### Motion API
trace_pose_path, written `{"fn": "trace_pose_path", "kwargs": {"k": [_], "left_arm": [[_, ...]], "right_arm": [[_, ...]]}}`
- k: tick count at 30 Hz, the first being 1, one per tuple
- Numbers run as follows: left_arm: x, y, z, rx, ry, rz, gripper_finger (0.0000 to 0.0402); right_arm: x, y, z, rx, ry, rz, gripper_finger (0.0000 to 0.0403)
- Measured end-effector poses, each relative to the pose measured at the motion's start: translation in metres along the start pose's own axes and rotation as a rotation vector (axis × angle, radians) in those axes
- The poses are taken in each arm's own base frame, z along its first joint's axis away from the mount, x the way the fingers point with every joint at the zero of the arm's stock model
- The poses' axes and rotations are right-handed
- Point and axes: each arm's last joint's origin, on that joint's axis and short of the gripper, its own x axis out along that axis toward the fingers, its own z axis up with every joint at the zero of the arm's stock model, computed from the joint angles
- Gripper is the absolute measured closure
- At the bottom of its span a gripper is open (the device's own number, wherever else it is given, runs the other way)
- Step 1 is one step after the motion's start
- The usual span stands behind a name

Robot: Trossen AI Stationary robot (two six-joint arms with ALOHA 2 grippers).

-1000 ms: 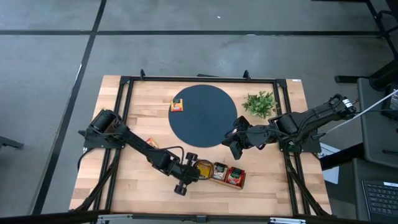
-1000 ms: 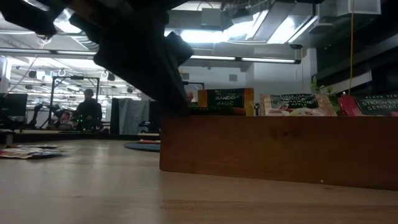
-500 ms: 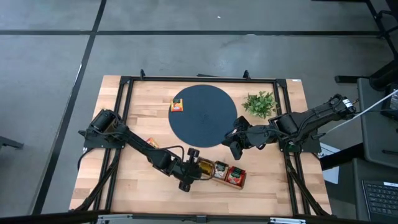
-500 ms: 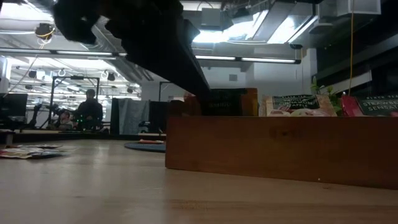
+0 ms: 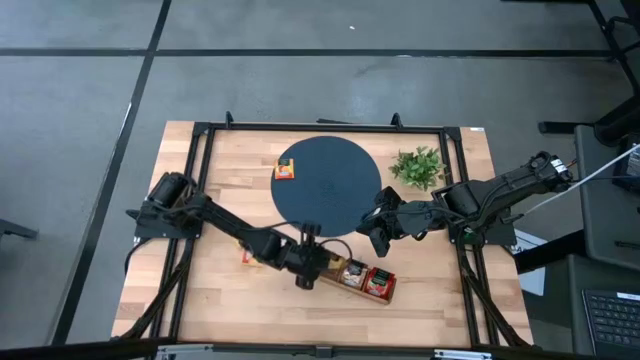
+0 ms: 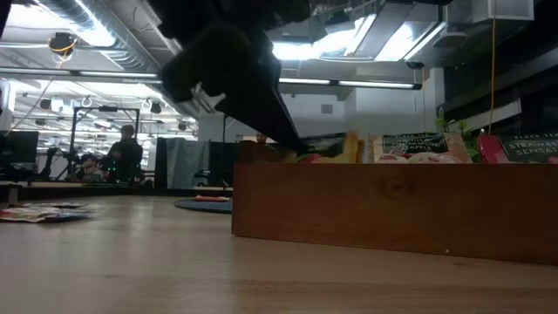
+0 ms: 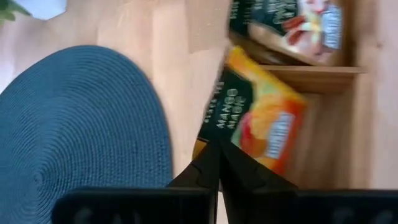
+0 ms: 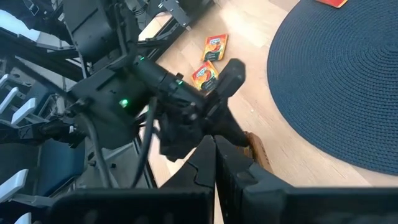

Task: Pick & Place Tea
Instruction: Put the yellow tea bag into the left section of the wooden organizer

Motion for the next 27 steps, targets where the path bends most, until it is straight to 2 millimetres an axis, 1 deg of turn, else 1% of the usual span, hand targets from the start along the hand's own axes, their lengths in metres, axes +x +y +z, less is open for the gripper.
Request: {"fn": "trace_pose_path", "kwargs": {"k": [4,7,9,12,18,20,22,25,27], "left_arm": [[0.003,0.006,0.0,0.019,0.006,0.01,0.0398],[0.002,0.005,0.001,0.033,0.01,0.007,0.0398],[-0.004,0.003,0.006,0.018,0.01,0.0,0.0398],[-0.016,0.002,0.019,-0.028,-0.017,-0.011,0.0398],[-0.036,-0.002,0.034,-0.029,-0.01,-0.028,0.0398],[-0.041,-0.002,0.035,-0.047,-0.001,-0.031,0.0398],[-0.047,0.001,0.035,-0.071,0.013,-0.03,0.0398],[-0.057,0.007,0.038,-0.128,-0.002,-0.032,0.0398],[-0.062,0.01,0.04,-0.157,-0.012,-0.034,0.0398]], "right_arm": [[0.0,0.0,0.0,0.0,0.0,0.0,0.0398],[0.0,0.0,0.0,-0.011,0.0,0.0,0.0398],[0.0,0.0,0.0,-0.02,0.001,0.0,0.0395],[0.0,0.0,0.0,-0.023,0.0,0.0,0.0389],[0.0,0.0,0.001,-0.019,-0.003,0.006,0.0382],[0.002,-0.001,0.008,0.006,-0.014,0.032,0.0384],[0.005,-0.002,0.021,0.046,-0.032,0.09,0.0389],[0.007,-0.004,0.048,0.111,-0.093,0.224,0.0395],[0.005,-0.004,0.068,0.143,-0.16,0.345,0.0397]]}}
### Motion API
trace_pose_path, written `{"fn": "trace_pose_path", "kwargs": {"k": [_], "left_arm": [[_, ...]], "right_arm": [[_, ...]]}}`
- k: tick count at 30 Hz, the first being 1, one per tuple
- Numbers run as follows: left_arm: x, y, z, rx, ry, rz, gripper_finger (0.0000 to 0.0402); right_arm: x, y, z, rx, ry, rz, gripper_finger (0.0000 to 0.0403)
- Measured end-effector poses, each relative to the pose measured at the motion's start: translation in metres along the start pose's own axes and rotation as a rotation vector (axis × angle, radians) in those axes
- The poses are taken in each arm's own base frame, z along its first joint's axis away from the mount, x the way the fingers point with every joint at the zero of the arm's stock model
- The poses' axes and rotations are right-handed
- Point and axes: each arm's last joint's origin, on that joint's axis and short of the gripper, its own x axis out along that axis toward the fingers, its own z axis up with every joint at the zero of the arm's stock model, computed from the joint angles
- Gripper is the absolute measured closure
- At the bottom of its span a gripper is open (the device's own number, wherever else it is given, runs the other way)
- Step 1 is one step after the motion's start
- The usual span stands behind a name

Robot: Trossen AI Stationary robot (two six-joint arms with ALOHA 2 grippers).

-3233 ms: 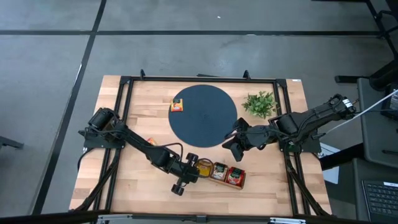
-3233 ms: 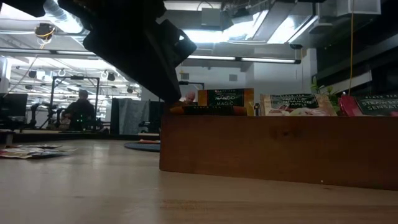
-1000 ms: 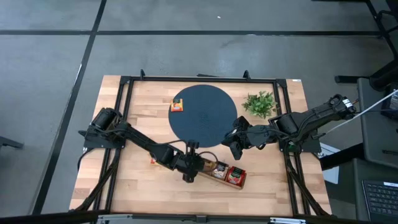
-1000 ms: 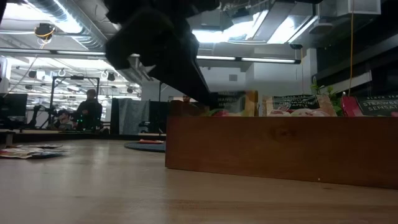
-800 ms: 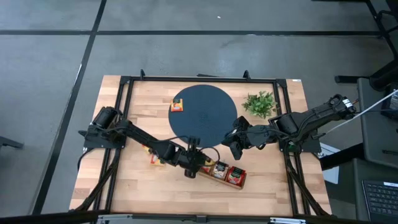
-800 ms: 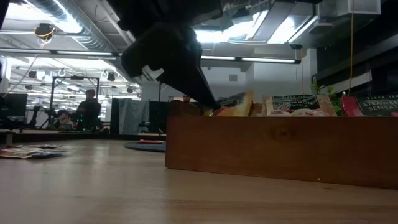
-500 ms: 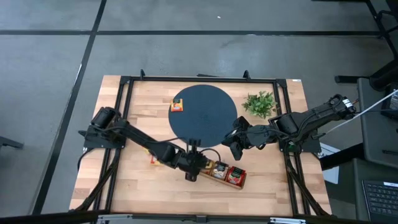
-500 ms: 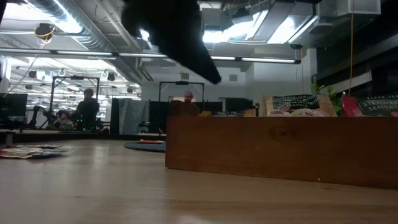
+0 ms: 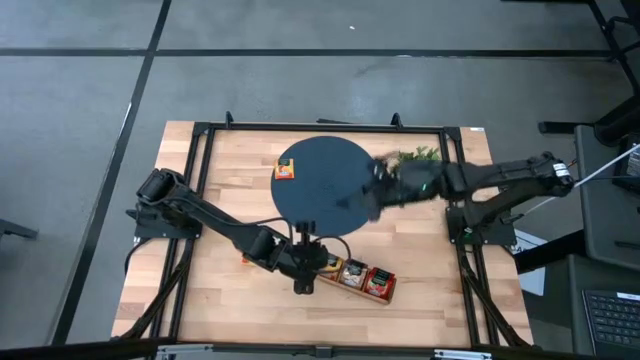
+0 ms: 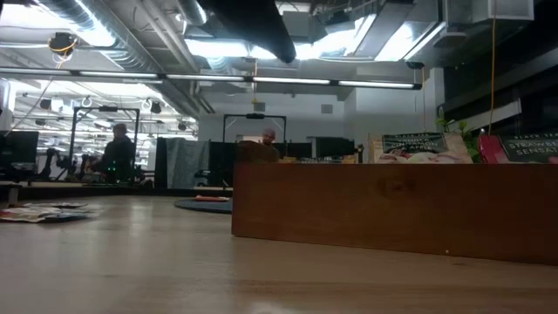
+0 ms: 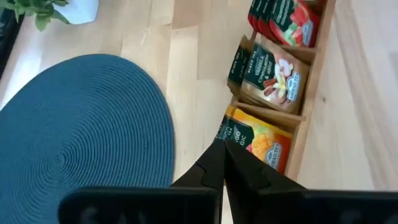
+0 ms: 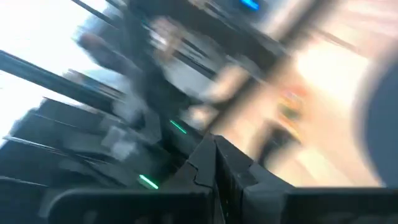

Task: Pick & Place Tea
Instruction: Put the yellow tea bag into the left section of the wooden organizer

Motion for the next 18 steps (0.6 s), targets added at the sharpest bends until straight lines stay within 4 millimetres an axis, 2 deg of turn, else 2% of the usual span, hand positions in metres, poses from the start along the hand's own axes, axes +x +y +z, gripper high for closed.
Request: {"fn": "trace_pose_path", "kwargs": {"k": [4,8,13,18], "left_arm": [[-0.007,0.003,0.001,-0.05,-0.002,-0.015,0.0398],[-0.008,0.002,0.0,-0.095,0.023,-0.068,0.0398],[-0.008,0.0,-0.001,-0.12,0.035,-0.095,0.0398],[-0.008,0.001,-0.002,-0.114,0.047,-0.086,0.0398]], "right_arm": [[-0.005,0.006,0.039,0.06,-0.167,0.23,0.0392],[-0.01,0.004,0.06,0.109,-0.26,0.296,0.039],[-0.01,0.001,0.063,0.118,-0.204,0.317,0.0397],[-0.01,0.0,0.063,0.122,-0.219,0.305,0.0391]]}}
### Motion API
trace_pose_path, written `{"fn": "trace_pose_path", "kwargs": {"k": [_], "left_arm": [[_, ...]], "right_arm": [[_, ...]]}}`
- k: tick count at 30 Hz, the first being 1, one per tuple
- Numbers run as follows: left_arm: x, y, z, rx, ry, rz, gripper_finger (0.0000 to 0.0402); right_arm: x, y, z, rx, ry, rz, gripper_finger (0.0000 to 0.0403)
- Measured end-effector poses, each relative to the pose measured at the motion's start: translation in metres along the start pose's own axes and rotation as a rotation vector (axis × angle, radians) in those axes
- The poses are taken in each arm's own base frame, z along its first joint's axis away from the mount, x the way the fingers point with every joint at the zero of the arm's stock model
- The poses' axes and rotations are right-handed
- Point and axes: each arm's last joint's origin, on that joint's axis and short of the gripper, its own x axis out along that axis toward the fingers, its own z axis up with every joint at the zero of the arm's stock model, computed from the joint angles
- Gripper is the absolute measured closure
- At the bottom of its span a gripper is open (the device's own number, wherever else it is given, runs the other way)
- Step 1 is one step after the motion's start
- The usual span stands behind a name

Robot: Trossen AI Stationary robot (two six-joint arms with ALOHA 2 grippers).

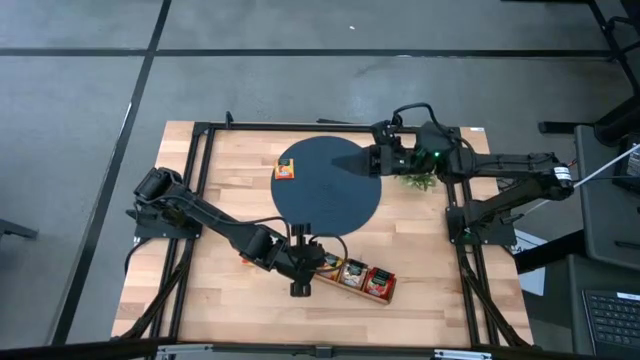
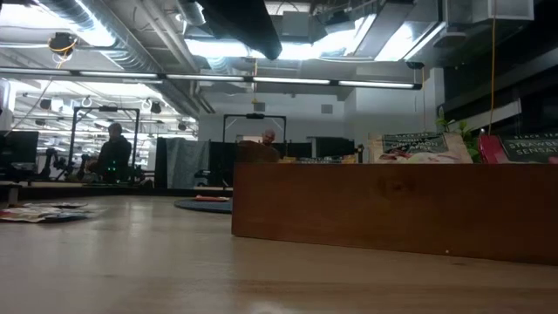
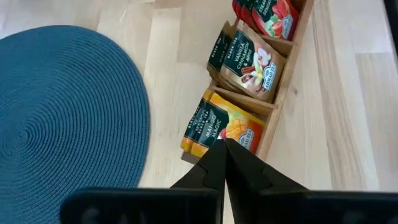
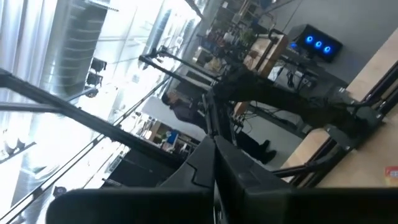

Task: Pick & Place Tea
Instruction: Put the yellow tea bag into the left section of the wooden organizer

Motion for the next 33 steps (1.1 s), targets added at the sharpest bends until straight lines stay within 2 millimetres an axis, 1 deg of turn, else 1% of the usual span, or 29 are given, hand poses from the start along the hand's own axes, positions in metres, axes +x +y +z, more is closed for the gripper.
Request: {"fn": "trace_pose_path", "kwargs": {"k": [3,6,10,12,14,17,20,23,28,33], "left_arm": [[0.0,0.0,0.0,-0.002,0.003,0.003,0.0398],[0.0,0.001,-0.003,-0.052,0.037,-0.006,0.0398],[-0.001,0.003,-0.01,-0.1,0.117,-0.016,0.0398],[-0.009,0.004,-0.012,-0.101,0.126,-0.007,0.0398],[-0.017,0.01,-0.01,-0.138,0.091,-0.001,0.0398],[-0.026,0.028,-0.019,-0.245,0.067,0.05,0.0398],[-0.037,0.049,-0.033,-0.405,0.013,0.11,0.0398],[-0.046,0.07,-0.047,-0.569,-0.033,0.127,0.0398],[-0.048,0.107,-0.068,-0.794,-0.009,0.188,0.0398],[-0.041,0.147,-0.077,-0.863,0.004,0.299,0.0398]], "right_arm": [[0.0,0.0,0.0,-0.003,-0.017,-0.01,0.0386],[0.0,-0.001,0.0,-0.043,-0.001,-0.017,0.039],[-0.001,-0.011,-0.007,-0.108,0.125,-0.08,0.0398],[-0.003,-0.019,-0.012,-0.13,0.193,-0.15,0.0398],[-0.004,-0.027,-0.017,-0.173,0.247,-0.225,0.0392],[-0.006,-0.039,-0.022,-0.247,0.291,-0.337,0.0375],[-0.008,-0.046,-0.027,-0.33,0.319,-0.428,0.0362],[-0.007,-0.053,-0.031,-0.395,0.333,-0.481,0.0354],[0.005,-0.066,-0.036,-0.461,0.348,-0.514,0.0353],[0.025,-0.09,-0.045,-0.467,0.373,-0.538,0.0352]]}}
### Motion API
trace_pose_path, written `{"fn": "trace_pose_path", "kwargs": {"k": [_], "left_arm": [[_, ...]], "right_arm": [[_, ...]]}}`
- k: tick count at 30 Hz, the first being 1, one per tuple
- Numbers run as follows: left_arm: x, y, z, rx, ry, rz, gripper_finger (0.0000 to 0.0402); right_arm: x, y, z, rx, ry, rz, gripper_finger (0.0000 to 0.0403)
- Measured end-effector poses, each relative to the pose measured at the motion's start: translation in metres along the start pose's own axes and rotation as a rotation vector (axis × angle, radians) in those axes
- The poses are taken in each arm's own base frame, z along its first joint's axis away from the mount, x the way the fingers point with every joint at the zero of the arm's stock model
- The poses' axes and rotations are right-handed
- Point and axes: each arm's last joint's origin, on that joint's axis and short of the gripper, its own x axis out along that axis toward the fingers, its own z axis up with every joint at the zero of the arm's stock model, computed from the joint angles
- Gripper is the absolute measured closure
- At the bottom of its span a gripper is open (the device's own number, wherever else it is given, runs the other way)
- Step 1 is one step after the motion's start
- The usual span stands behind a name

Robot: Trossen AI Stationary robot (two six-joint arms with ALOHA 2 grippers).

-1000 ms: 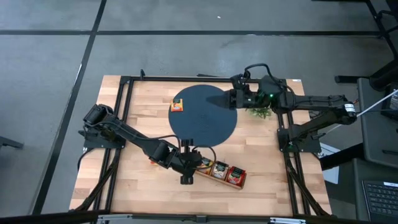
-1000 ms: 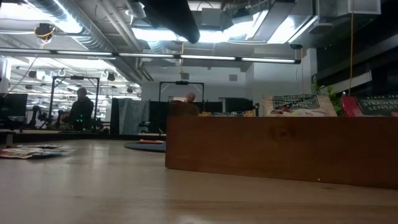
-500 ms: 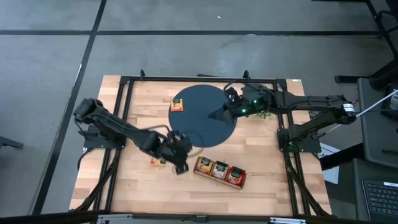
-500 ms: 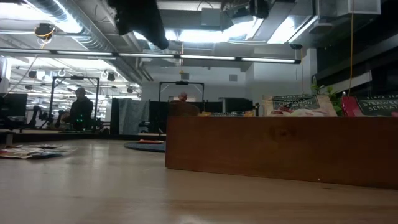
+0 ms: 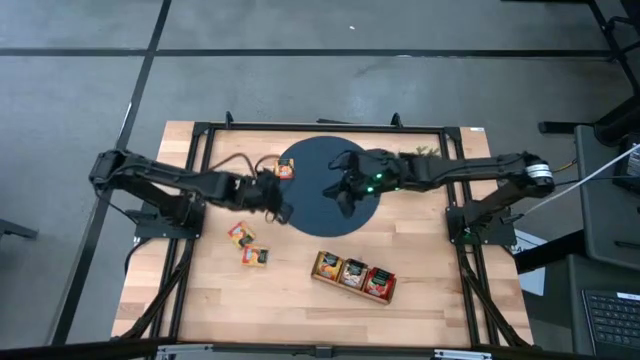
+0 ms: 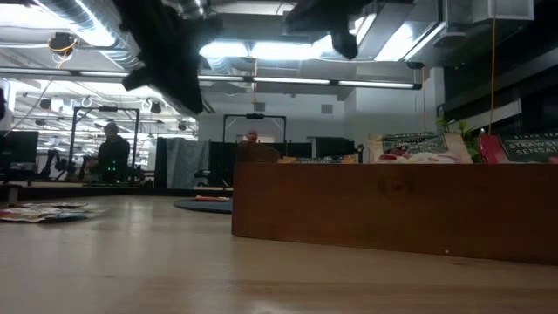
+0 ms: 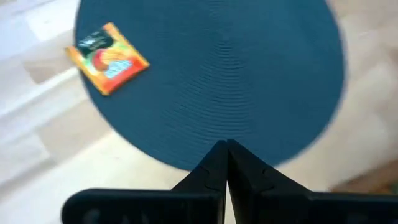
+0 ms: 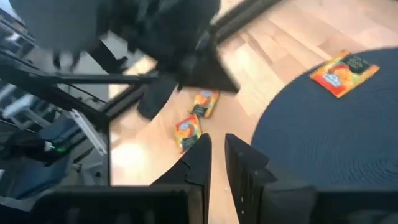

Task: Pick & Place Tea
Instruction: Put the yellow tea bag into the left section of the wooden organizer

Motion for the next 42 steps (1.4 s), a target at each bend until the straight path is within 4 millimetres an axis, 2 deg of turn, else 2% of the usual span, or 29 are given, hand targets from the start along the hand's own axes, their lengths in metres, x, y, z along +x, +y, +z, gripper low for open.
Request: {"fn": "trace_pose_path", "kwargs": {"k": [4,7,13,19,25,32,42], "left_arm": [[0.018,0.024,0.019,0.033,0.066,0.04,0.0398],[0.032,0.045,0.03,0.032,0.084,0.083,0.0398],[0.058,0.082,0.042,-0.013,0.085,0.034,0.0398],[0.073,0.107,0.049,-0.047,0.007,0.038,0.0398],[0.093,0.107,0.053,0.028,0.009,-0.017,0.0398],[0.128,0.107,0.04,0.127,0.111,0.026,0.0398],[0.147,0.109,0.026,0.274,0.223,0.056,0.0398]], "right_arm": [[0.024,-0.009,-0.004,-0.008,0.014,-0.023,0.0352],[0.034,-0.015,-0.002,-0.002,-0.004,-0.027,0.0352],[0.037,-0.03,0.007,0.045,-0.034,-0.058,0.0352],[0.035,-0.046,0.017,0.096,-0.062,-0.095,0.0352],[0.033,-0.055,0.022,0.11,-0.076,-0.115,0.0352],[0.033,-0.058,0.023,0.117,-0.08,-0.122,0.0352],[0.033,-0.058,0.023,0.118,-0.075,-0.123,0.0352]]}}
